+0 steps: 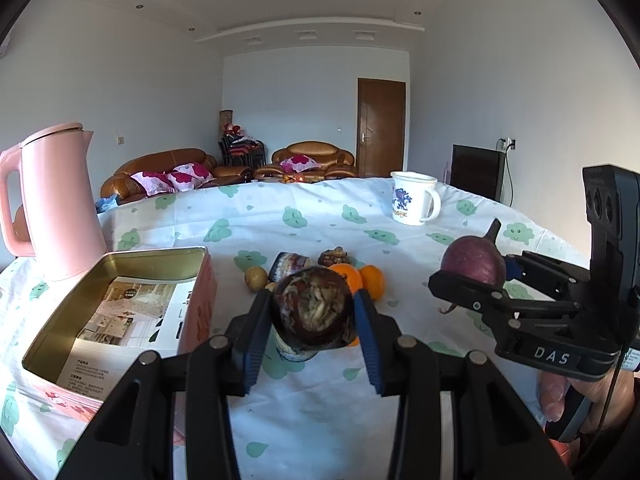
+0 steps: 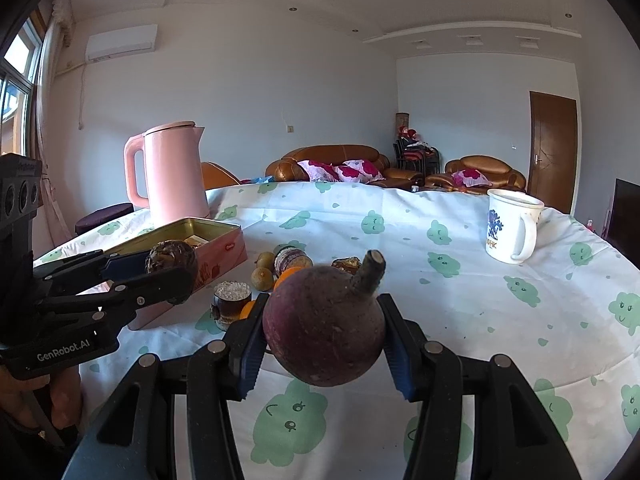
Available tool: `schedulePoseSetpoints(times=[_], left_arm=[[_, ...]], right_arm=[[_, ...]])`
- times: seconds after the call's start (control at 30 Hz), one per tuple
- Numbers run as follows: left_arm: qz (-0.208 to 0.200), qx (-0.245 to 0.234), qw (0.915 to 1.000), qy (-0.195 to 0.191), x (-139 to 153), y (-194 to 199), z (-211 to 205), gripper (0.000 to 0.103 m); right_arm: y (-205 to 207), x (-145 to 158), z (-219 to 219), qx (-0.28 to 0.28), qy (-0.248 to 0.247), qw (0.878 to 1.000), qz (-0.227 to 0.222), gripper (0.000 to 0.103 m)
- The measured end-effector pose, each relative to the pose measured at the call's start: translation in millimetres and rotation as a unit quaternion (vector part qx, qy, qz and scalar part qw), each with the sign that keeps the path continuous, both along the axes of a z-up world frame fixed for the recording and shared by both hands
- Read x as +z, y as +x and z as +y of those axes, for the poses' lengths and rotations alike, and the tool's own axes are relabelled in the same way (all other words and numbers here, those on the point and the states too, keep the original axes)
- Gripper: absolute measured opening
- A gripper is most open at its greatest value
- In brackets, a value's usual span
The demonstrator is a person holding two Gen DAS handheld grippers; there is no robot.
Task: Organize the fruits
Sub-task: 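Lift and carry the beet and brown fruit toward the open pink tin box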
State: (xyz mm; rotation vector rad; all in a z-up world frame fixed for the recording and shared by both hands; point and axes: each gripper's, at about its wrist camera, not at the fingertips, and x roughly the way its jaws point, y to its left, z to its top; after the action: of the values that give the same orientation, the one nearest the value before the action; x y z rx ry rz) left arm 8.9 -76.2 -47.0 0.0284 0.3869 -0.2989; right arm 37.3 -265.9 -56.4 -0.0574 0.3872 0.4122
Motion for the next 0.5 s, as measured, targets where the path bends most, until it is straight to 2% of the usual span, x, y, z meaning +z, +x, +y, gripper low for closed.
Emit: schedulePoseSetpoints(times=[0.5], left_arm=[[-0.030, 0.010, 0.9995, -0.002, 3.4, -8.8, 1.3, 0.043]], right_arm=[[-5.5, 1.7, -0.8, 0.000, 0.003, 1.000, -0.019, 0.054]])
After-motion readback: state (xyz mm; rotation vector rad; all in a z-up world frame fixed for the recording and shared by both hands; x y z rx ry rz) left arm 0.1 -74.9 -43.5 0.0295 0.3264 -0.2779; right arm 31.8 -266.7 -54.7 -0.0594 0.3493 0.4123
